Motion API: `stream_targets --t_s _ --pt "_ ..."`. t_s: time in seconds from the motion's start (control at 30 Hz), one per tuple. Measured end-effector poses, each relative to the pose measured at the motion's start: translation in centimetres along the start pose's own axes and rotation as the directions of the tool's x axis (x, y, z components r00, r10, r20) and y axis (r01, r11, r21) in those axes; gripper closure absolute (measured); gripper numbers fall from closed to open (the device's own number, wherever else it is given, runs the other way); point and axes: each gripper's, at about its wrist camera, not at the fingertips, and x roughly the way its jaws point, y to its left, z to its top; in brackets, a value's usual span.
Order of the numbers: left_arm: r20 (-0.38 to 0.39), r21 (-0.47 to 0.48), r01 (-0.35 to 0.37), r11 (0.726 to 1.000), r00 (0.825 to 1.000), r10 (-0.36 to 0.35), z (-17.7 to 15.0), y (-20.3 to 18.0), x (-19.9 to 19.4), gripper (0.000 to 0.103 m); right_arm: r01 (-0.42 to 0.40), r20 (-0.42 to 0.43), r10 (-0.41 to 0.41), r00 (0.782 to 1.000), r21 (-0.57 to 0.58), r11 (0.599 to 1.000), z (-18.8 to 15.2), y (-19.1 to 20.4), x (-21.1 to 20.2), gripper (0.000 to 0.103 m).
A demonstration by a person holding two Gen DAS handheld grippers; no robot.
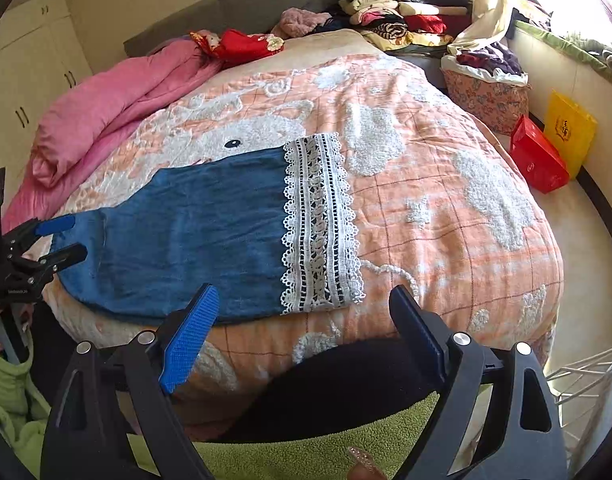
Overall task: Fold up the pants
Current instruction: 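Open and lift both tools away from the flattened pants, then move the left tool to the lace-trimmed denim edge and close on it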
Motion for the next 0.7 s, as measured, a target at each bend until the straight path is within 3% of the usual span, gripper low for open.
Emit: stream_targets --t_s 0.7 --pt "-0.027 0.14 0.071 0.988 0.997 -0.068 7.7 -4.4 6.5 0.01 -0.033 -0.015 0.034 0.999 0.073 0.997 0.1 -0.4 2.6 0.017"
